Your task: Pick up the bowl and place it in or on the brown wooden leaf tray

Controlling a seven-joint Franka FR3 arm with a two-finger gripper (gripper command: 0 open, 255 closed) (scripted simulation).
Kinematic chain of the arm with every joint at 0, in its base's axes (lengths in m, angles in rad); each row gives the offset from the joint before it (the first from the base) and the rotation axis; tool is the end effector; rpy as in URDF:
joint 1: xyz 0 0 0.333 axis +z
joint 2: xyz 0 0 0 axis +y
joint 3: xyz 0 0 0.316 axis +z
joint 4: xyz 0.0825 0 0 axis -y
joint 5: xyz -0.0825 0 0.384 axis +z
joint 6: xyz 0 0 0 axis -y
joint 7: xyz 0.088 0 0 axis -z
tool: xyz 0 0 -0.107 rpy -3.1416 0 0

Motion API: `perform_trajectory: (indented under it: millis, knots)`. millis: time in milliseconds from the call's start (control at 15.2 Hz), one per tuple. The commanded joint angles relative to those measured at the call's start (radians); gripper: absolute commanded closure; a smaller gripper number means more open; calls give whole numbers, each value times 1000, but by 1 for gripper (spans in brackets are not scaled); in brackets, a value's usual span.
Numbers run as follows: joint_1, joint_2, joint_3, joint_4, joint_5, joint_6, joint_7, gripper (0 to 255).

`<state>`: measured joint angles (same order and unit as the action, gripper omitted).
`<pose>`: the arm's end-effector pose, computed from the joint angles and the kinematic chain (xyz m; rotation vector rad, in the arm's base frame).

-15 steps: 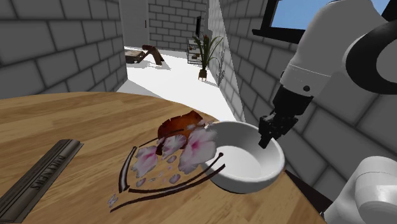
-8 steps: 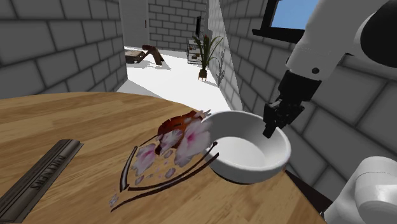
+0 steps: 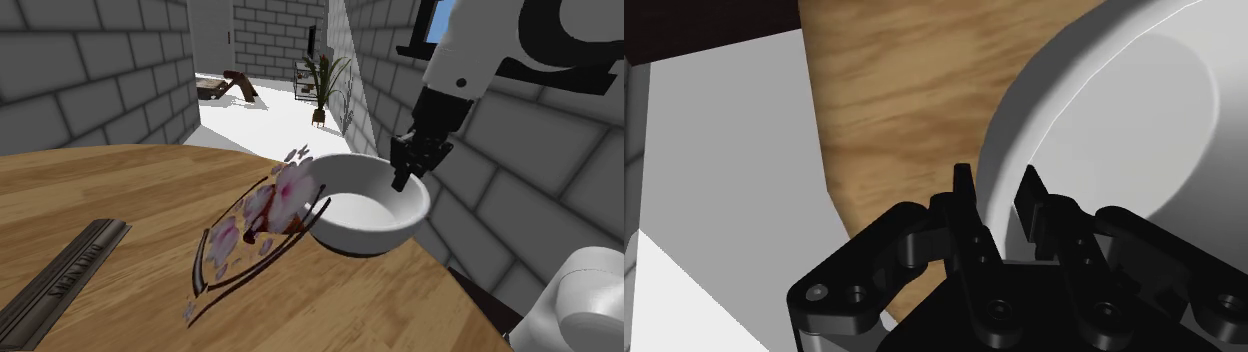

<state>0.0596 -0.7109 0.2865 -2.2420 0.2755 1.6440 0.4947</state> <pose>0.3067 0.1717 0.6144 -3.0051 0.3233 -0.0772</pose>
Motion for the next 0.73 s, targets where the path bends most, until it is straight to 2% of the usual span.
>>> perform_trajectory:
  millis: [0, 660]
  knots:
    - [-18, 82, 5, 57, -14, 25, -6, 255]
    - [-81, 486, 40, 427, -114, 52, 9, 255]
